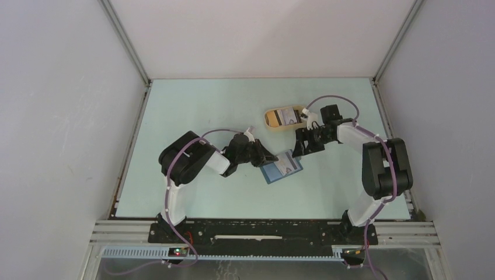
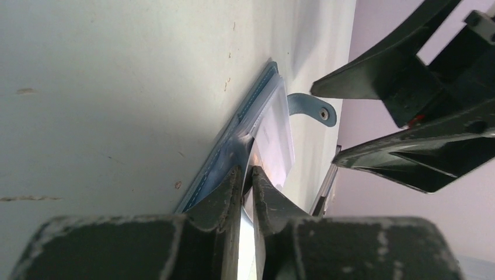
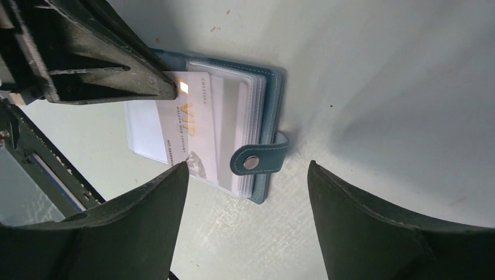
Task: Put the credit cards into the card holder
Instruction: Insert the credit card into the card holder.
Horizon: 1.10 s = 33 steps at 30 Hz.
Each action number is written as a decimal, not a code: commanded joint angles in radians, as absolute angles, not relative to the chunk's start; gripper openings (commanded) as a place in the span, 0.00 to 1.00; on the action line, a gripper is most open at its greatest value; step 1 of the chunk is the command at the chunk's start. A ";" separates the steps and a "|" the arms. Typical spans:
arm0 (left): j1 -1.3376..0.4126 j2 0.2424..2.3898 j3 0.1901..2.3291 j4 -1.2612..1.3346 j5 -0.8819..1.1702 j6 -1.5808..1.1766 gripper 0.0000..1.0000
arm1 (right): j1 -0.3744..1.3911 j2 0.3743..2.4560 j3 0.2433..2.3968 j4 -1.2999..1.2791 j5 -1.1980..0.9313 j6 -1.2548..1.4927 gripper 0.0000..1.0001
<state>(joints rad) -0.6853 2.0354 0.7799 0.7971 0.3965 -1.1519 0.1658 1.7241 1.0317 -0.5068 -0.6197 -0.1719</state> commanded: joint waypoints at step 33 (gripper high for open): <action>-0.674 2.073 0.766 0.828 0.434 -1.130 0.22 | 0.830 1.588 0.892 -0.249 -0.039 -0.527 0.01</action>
